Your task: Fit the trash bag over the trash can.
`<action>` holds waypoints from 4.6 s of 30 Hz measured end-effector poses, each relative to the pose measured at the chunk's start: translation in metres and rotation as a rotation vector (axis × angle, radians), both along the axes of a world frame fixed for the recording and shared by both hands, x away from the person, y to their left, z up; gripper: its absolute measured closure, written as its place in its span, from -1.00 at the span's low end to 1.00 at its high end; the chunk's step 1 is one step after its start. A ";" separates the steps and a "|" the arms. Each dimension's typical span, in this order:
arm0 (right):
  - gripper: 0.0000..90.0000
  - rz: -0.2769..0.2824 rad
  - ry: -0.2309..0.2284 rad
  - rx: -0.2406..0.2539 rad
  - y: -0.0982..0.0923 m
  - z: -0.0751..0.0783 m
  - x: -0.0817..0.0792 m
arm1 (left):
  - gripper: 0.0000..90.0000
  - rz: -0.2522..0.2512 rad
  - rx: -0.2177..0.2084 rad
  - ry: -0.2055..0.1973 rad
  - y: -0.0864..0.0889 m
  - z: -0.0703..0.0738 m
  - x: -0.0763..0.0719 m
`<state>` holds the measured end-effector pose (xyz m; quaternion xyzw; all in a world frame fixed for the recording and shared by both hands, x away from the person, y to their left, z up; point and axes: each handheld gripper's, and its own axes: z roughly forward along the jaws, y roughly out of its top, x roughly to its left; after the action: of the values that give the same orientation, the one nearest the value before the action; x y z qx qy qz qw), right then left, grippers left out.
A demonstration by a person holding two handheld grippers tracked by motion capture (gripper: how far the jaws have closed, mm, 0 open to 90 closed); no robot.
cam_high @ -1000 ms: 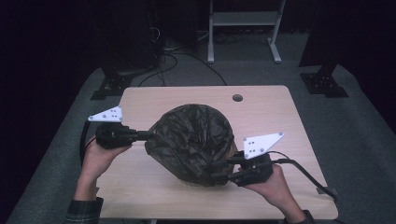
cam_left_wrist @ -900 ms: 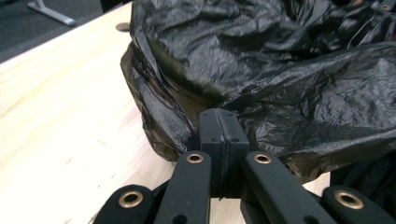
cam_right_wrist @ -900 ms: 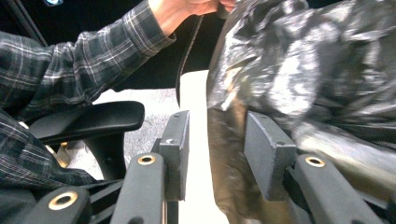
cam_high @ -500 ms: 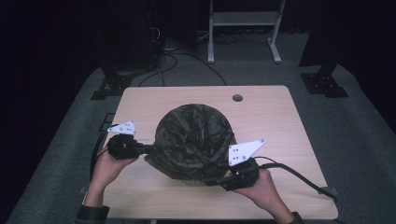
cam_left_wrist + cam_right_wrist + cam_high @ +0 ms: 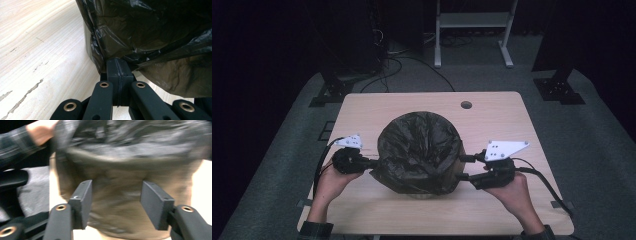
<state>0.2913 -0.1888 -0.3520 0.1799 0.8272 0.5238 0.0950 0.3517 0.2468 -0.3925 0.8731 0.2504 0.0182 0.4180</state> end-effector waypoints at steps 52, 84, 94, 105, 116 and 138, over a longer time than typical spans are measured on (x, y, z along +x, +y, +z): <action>-0.67 -0.022 -0.026 0.001 -0.012 0.018 0.036 | -0.93 0.088 0.019 -0.073 0.033 -0.027 -0.035; -0.82 0.136 -0.038 -0.226 0.068 0.075 0.069 | -1.00 0.017 0.136 -0.140 0.032 -0.090 -0.050; -0.82 0.160 0.032 -0.409 0.099 0.058 0.086 | -1.00 0.017 0.135 -0.140 0.032 -0.090 -0.050; -0.82 0.210 0.120 -0.528 0.117 0.046 0.090 | -1.00 0.017 0.135 -0.140 0.032 -0.090 -0.050; -0.83 0.192 0.219 -0.661 0.125 0.044 0.094 | -1.00 0.017 0.136 -0.140 0.032 -0.090 -0.050; -0.82 0.229 0.096 -0.445 0.150 0.092 0.087 | -1.00 0.016 0.136 -0.140 0.032 -0.090 -0.050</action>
<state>0.3785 -0.0390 -0.2598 0.0845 0.9406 0.3272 0.0328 0.3018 0.2788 -0.4830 0.8939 0.2259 0.0994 0.3743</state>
